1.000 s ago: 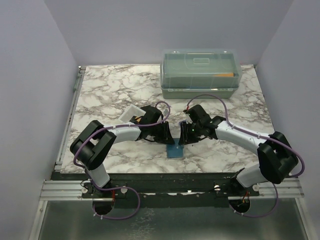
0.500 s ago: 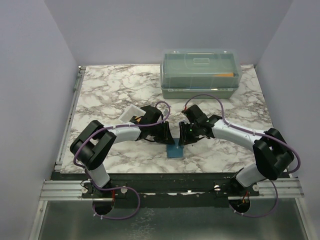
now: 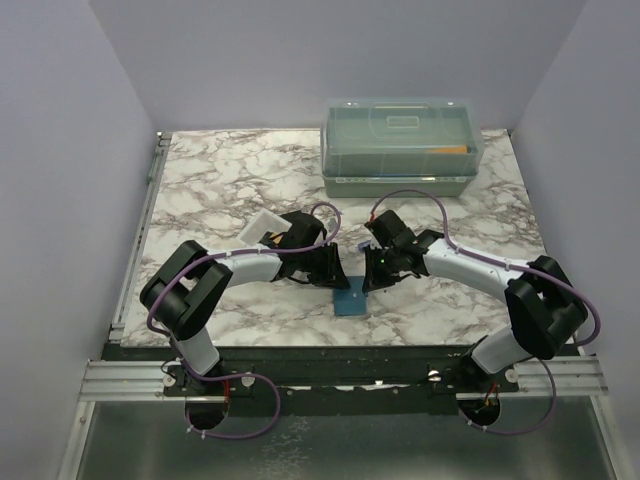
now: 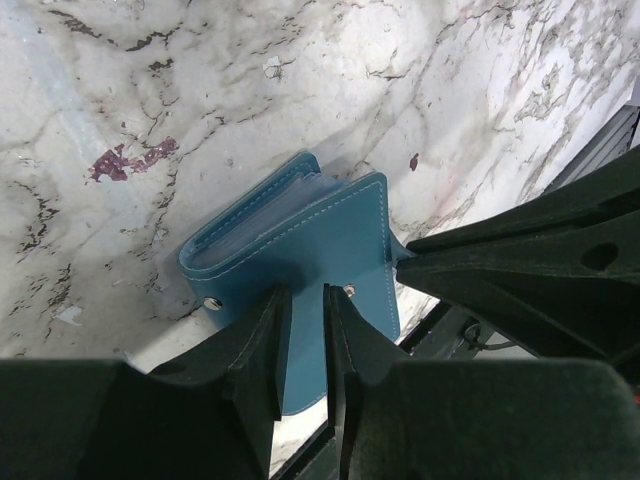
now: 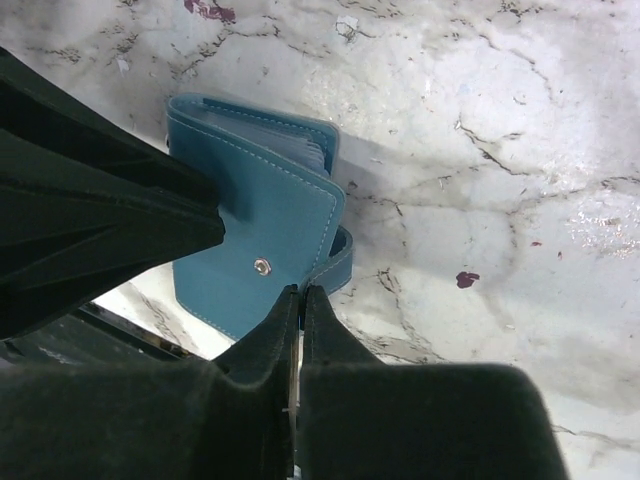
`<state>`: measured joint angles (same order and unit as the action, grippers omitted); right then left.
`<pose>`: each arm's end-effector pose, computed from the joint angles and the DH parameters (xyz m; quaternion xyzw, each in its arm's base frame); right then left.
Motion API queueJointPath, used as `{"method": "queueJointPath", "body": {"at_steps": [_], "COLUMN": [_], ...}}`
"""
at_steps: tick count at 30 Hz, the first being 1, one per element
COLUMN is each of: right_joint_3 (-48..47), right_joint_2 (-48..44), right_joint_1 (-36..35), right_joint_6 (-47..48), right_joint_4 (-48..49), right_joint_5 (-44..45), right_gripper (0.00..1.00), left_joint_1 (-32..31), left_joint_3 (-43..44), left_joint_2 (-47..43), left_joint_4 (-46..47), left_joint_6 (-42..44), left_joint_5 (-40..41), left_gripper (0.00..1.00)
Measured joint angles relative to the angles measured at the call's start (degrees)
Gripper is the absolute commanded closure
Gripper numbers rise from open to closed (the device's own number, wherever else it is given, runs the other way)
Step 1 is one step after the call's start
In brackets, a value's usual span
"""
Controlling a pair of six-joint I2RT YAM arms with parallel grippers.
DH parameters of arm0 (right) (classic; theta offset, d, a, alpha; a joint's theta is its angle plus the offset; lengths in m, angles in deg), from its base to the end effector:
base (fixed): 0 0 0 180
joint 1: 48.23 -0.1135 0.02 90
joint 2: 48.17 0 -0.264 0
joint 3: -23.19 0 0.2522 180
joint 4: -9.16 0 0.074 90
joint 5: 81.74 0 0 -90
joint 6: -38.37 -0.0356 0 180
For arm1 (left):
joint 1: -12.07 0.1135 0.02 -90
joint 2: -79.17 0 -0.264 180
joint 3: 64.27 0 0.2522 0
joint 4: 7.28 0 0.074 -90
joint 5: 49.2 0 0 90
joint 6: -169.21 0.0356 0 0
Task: Put the credit cards into the card holder
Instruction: Close the card holder at the center of the board.
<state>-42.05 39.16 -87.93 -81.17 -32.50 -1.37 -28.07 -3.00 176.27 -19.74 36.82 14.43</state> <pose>0.2190 0.1896 0.1845 -0.1049 0.9649 0.1958 0.1398 0.2402 -0.2233 0.1488 0.0633 0.9113 -0.3888 0.1200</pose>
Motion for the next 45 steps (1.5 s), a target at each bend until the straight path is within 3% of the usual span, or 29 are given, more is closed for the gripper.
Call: {"method": "queueJointPath", "body": {"at_steps": [19, 27, 31, 37, 41, 45], "right_joint_3": [2.4, 4.4, 6.0, 7.2, 7.7, 8.4], "right_joint_2": [-4.4, -0.2, 1.3, 1.3, 1.3, 0.8], "right_joint_1": [0.0, 0.1, 0.4, 1.2, 1.6, 1.6], "right_joint_6": [-1.2, -4.0, -5.6, -7.2, -8.0, -8.4], "right_joint_4": [2.5, 6.2, 9.8, 13.6, 14.9, 15.3], "right_joint_5": [-7.2, -10.6, -12.0, -13.6, -14.6, -15.2], "right_gripper": [1.00, 1.00, 0.99, 0.87, 0.77, 0.75], "left_joint_1": [-0.1, -0.3, -0.8, -1.0, -1.5, -2.2], "left_joint_3": [-0.9, -2.8, -5.7, -8.9, -11.7, -13.2], "left_joint_2": [-0.5, -2.5, -7.5, -13.6, -12.8, -11.3], "left_joint_4": [1.3, 2.4, 1.5, 0.8, 0.9, 2.0], "left_joint_6": [-1.1, -1.9, -2.8, -3.7, -4.6, -5.7], "left_joint_5": [-0.2, 0.1, 0.1, -0.1, -0.2, -0.2], "left_gripper": [0.74, 0.59, 0.58, 0.76, 0.82, 0.85]}}
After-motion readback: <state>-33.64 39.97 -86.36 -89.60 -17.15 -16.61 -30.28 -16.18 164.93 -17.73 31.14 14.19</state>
